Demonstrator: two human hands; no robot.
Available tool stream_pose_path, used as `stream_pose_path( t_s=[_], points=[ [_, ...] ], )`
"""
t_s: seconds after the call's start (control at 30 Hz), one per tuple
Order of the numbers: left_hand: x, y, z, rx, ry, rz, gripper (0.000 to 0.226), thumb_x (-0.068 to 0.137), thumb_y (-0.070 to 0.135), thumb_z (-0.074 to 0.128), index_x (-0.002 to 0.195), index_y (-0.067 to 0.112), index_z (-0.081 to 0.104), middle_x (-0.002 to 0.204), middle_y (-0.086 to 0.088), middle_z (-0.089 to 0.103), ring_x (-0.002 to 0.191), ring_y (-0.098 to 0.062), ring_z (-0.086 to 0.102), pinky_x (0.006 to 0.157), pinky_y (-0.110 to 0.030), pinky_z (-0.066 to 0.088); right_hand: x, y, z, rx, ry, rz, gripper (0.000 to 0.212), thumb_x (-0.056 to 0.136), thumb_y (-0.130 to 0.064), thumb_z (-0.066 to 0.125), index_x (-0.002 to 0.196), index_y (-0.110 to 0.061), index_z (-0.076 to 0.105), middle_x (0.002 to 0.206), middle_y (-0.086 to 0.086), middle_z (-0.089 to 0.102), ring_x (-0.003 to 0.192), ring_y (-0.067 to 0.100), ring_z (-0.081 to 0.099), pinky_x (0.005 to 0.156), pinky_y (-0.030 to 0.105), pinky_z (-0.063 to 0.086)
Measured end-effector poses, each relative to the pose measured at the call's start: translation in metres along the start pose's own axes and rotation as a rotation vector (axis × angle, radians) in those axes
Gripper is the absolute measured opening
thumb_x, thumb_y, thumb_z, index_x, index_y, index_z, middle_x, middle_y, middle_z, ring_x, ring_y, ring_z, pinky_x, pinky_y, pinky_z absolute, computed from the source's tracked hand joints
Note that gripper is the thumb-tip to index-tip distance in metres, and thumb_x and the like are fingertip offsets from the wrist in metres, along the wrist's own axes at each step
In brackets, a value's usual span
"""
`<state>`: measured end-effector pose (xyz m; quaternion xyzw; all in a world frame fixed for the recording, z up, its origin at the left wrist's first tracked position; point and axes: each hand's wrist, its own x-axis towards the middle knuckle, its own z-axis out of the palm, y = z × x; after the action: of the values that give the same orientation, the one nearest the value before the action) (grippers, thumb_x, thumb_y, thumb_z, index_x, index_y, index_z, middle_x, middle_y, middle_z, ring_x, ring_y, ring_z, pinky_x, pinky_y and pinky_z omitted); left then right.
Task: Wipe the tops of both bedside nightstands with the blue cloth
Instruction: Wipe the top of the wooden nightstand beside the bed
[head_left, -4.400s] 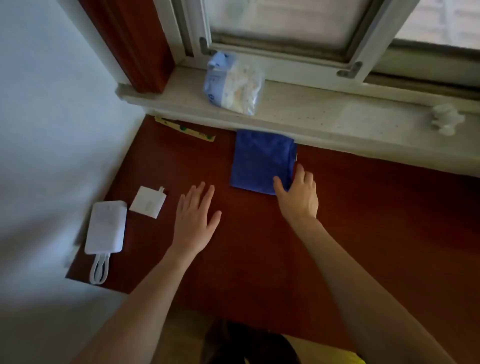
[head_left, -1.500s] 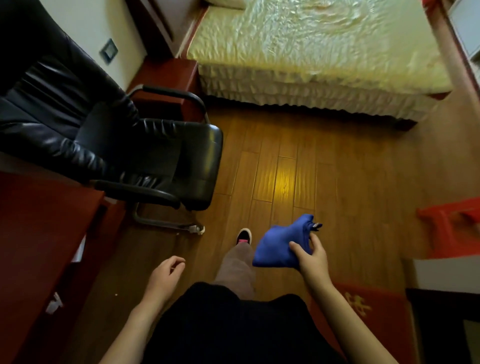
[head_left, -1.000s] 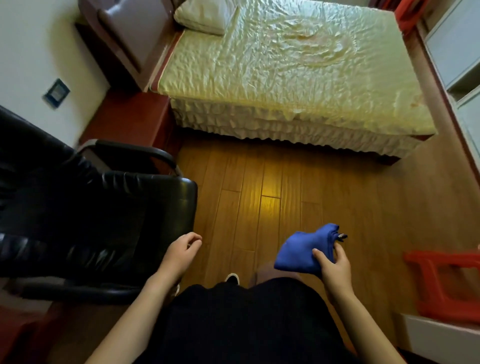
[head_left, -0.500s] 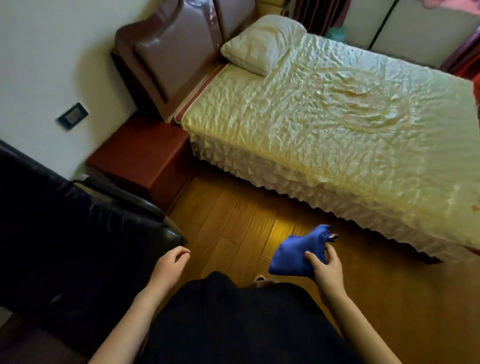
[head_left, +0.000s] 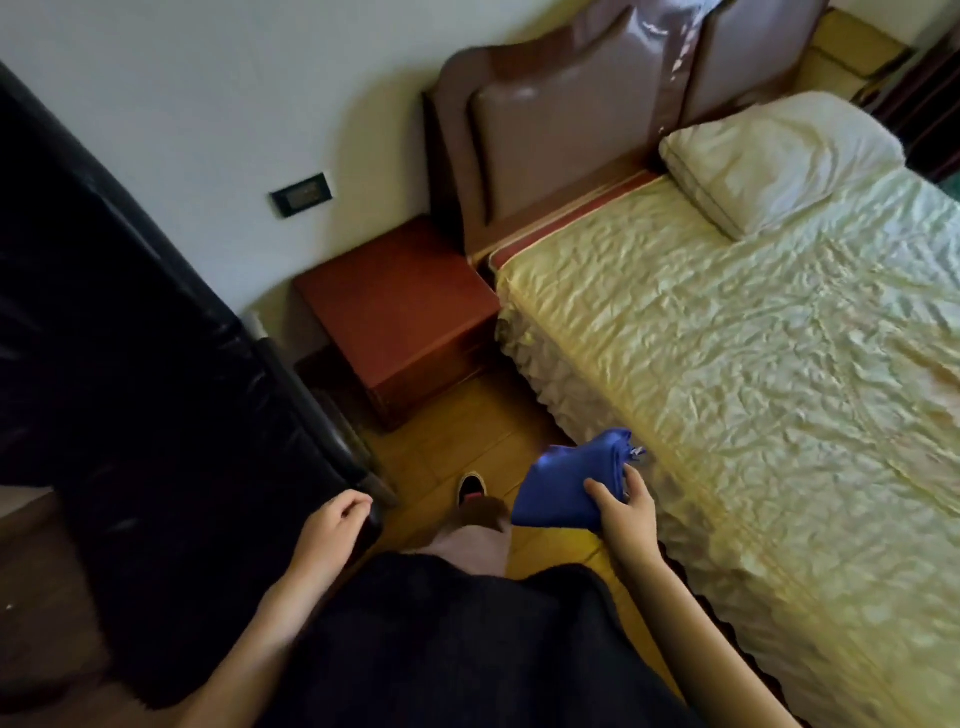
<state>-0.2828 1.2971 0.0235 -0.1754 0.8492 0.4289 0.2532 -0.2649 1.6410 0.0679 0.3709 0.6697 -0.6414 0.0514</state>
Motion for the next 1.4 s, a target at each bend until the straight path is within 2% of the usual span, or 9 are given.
stream_pose_path(
  t_s=[0.1,0.23,0.5,0.6,0.7,1.0,1.17,1.3,1.4],
  points=[
    [0.049,0.041,-0.011,-0.041,0.020,-0.005,0.019,0.096,0.028,0.049,0.101,0.026,0.067,0.102,0.004,0.068,0.099,-0.015,0.062,0.078,-0.028,0.045,0.051,-0.036,0.009,-0.062,0.006,-0.012,0.031,0.088,-0.001,0.060,0.119,-0.008,0.055,0.100,0.009,0.067,0.091,0.025,0.066,0.055,0.013,0.051],
    [0.101,0.093,-0.031,-0.091,0.071,0.002,0.020,0.097,0.029,0.048,0.103,0.024,0.066,0.101,0.004,0.067,0.097,-0.013,0.062,0.078,-0.027,0.048,0.115,-0.083,0.027,-0.131,-0.037,-0.006,0.039,0.088,-0.004,0.063,0.125,-0.011,0.053,0.114,0.022,0.066,0.085,0.025,0.066,0.071,0.034,0.054],
    [0.178,0.136,-0.045,-0.146,0.219,-0.090,0.027,0.099,0.032,0.045,0.118,0.021,0.061,0.111,0.005,0.060,0.096,-0.005,0.055,0.070,-0.014,0.039,0.223,-0.160,0.115,-0.334,-0.264,-0.050,0.055,0.091,-0.007,0.061,0.141,-0.015,0.041,0.120,0.010,0.062,0.093,0.019,0.064,0.070,0.025,0.051],
    [0.213,0.135,-0.040,-0.137,0.322,-0.137,0.036,0.099,0.030,0.047,0.131,0.016,0.055,0.127,0.001,0.055,0.115,-0.013,0.054,0.089,-0.019,0.042,0.270,-0.170,0.168,-0.448,-0.342,-0.053,0.062,0.090,-0.014,0.063,0.146,-0.019,0.036,0.131,0.010,0.059,0.112,0.027,0.062,0.087,0.041,0.055],
    [0.257,0.129,-0.033,-0.125,0.400,-0.190,0.045,0.099,0.030,0.047,0.142,0.016,0.045,0.145,-0.002,0.045,0.134,-0.018,0.042,0.104,-0.025,0.032,0.320,-0.166,0.226,-0.519,-0.446,-0.095,0.059,0.090,-0.016,0.063,0.144,-0.020,0.039,0.131,0.007,0.058,0.114,0.026,0.060,0.093,0.045,0.052],
    [0.438,0.049,-0.002,-0.041,0.598,-0.260,0.059,0.100,0.035,0.044,0.153,0.019,0.024,0.157,-0.008,0.027,0.144,-0.023,0.026,0.116,-0.036,0.025,0.453,-0.089,0.389,-0.363,-0.629,-0.129,0.033,0.091,-0.013,0.062,0.122,-0.023,0.055,0.103,-0.008,0.068,0.086,0.003,0.069,0.065,0.014,0.053],
    [0.501,-0.005,0.032,-0.108,0.617,-0.344,0.069,0.098,0.041,0.044,0.155,0.021,0.009,0.159,-0.009,0.017,0.144,-0.027,0.027,0.113,-0.042,0.032,0.508,-0.024,0.399,-0.463,-0.518,-0.033,0.033,0.089,-0.013,0.063,0.121,-0.012,0.055,0.104,-0.002,0.067,0.097,0.019,0.066,0.067,0.022,0.050],
    [0.513,-0.019,0.045,-0.197,0.645,-0.347,0.069,0.099,0.038,0.045,0.154,0.024,0.006,0.157,-0.009,0.019,0.136,-0.028,0.040,0.103,-0.036,0.040,0.514,-0.022,0.379,-0.739,-0.335,-0.258,0.042,0.088,-0.022,0.066,0.126,-0.009,0.053,0.114,0.004,0.063,0.110,0.026,0.060,0.076,0.025,0.045],
    [0.514,-0.021,0.044,-0.239,0.678,-0.330,0.066,0.099,0.038,0.045,0.154,0.026,0.010,0.155,-0.008,0.024,0.133,-0.025,0.044,0.095,-0.028,0.040,0.512,-0.023,0.384,-1.070,-0.401,-0.781,0.061,0.088,-0.032,0.064,0.140,-0.010,0.043,0.143,0.014,0.046,0.134,0.032,0.041,0.106,0.041,0.038]
  ],
)
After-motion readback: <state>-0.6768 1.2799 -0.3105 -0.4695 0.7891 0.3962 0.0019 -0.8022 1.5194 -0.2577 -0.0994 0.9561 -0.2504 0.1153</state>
